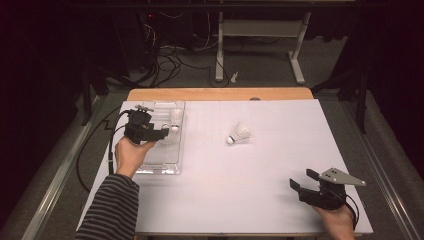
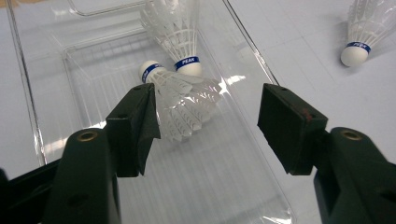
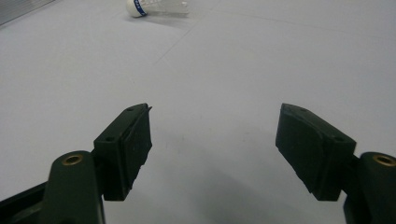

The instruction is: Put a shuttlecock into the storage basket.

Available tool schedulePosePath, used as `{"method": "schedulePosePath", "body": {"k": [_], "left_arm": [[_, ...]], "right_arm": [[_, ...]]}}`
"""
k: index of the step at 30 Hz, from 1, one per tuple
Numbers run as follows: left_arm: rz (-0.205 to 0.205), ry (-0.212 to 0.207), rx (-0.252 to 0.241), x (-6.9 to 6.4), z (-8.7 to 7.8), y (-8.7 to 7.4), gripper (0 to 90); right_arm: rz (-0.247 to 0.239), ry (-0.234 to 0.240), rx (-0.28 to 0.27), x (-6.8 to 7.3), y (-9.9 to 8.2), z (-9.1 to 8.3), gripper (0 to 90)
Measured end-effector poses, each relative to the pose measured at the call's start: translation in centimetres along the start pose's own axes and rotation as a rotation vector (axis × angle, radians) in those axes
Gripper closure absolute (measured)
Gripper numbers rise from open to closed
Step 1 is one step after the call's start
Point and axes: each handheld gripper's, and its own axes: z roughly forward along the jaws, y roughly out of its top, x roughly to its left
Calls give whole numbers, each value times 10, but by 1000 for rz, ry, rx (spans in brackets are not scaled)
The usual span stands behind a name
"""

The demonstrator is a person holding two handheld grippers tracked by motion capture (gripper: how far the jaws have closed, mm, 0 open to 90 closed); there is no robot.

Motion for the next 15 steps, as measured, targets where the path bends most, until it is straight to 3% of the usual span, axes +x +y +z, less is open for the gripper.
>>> {"method": "schedulePosePath", "body": {"k": [3, 7, 15], "left_arm": [[33, 2, -17, -3, -3, -2, 383], [47, -18, -25, -8, -7, -5, 382], [47, -30, -27, -8, -10, -10, 382]], "right_arm": [[0, 0, 0, 0, 0, 0, 274], [-1, 0, 1, 0, 0, 0, 274], [-1, -1, 0, 0, 0, 0, 275]]}}
